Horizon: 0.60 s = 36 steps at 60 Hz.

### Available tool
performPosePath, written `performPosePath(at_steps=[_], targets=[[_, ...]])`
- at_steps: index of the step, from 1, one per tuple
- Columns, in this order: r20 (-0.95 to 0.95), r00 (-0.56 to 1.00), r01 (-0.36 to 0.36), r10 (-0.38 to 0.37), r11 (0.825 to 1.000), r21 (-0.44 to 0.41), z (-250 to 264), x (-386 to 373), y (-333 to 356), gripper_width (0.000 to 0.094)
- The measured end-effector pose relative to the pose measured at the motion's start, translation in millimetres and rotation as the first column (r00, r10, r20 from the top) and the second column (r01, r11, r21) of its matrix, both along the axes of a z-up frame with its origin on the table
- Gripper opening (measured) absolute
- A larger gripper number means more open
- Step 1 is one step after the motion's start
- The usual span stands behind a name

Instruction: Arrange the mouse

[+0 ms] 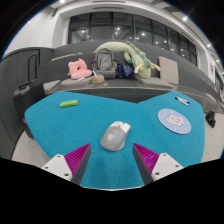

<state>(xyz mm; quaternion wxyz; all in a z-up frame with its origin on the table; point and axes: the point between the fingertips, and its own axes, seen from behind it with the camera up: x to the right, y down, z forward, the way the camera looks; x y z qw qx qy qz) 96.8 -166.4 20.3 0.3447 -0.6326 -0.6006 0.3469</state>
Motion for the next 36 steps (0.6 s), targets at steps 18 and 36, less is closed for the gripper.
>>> performPosePath(at_steps=[18,36], targets=[[0.075,0.997,-0.010,0.012,1.000,-0.026,-24.9,-61.7,-0.9,0.0868],[0.111,0.992,-0.048,0.054,0.997,-0.055,-31.2,-116.6,-15.4,0.0858]])
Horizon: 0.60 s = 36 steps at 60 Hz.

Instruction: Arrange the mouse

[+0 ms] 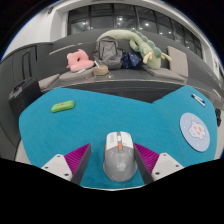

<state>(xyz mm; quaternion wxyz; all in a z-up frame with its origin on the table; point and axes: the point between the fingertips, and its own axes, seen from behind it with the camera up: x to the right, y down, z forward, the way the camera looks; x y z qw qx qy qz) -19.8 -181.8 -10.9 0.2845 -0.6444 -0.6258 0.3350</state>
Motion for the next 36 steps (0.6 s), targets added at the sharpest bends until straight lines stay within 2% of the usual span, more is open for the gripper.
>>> performPosePath(at_steps=[4,9,11,14,16,17,23,28,36], targets=[[-0.003,1.000,-0.009,0.009,1.000,-0.001,-1.2,-4.9,-2.1,0.0854],[0.002,1.000,-0.006,0.006,1.000,0.010,-5.3,-10.6,0.1,0.0793],[0.006,1.000,0.006,-0.006,1.000,0.029,-7.9,-12.3,4.2,0.0733],[0.001,1.000,0.031,-0.031,0.998,0.049,-8.6,-14.7,13.5,0.0541],[0.010,1.000,0.028,-0.029,0.999,0.040,-10.8,-15.0,11.3,0.0529],[0.010,1.000,0.022,-0.023,0.999,0.042,-10.9,-15.6,10.4,0.0482],[0.012,1.000,0.003,-0.003,0.999,0.045,-6.7,-14.4,11.1,0.0393],[0.001,1.000,0.017,-0.017,0.998,0.055,4.3,-13.6,18.3,0.0351],[-0.060,0.998,0.006,-0.007,1.000,-0.017,64.0,-17.4,27.4,0.0350]])
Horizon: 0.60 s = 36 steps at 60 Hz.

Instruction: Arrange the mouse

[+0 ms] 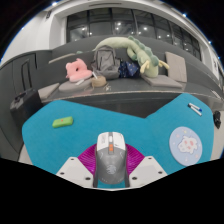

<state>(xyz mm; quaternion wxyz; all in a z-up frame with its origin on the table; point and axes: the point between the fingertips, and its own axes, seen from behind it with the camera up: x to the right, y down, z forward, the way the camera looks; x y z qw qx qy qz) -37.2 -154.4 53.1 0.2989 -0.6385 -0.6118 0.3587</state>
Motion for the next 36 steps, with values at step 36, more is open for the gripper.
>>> performPosePath(at_steps=[36], targets=[[0.104,0.990,0.084,-0.094,0.992,0.091,-48.5,-6.1,295.5,0.0348]])
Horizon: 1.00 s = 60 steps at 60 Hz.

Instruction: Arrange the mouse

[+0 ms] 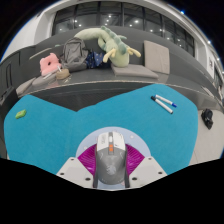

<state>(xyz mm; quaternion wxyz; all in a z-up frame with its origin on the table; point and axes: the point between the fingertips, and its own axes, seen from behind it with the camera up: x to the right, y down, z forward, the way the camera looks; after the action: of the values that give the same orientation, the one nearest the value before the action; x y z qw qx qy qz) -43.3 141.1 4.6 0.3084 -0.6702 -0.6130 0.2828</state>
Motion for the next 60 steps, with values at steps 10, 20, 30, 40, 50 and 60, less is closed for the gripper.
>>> performPosePath(at_steps=[10,20,30,40,50,60], targets=[[0.022,1.000,0.015,-0.014,0.999,-0.029,-28.8,4.4,3.7,0.0464],[0.014,0.999,0.028,-0.029,0.999,0.017,-10.2,11.2,8.7,0.0838],[-0.036,0.999,0.034,-0.034,0.999,-0.007,54.2,49.1,-20.0,0.0855],[-0.054,0.999,-0.002,0.002,1.000,-0.010,101.4,113.8,-71.3,0.0851],[-0.032,0.999,-0.035,0.034,0.999,-0.012,100.6,166.4,-115.1,0.0856],[-0.003,0.999,-0.041,0.041,0.999,-0.010,84.5,197.2,-132.1,0.0855]])
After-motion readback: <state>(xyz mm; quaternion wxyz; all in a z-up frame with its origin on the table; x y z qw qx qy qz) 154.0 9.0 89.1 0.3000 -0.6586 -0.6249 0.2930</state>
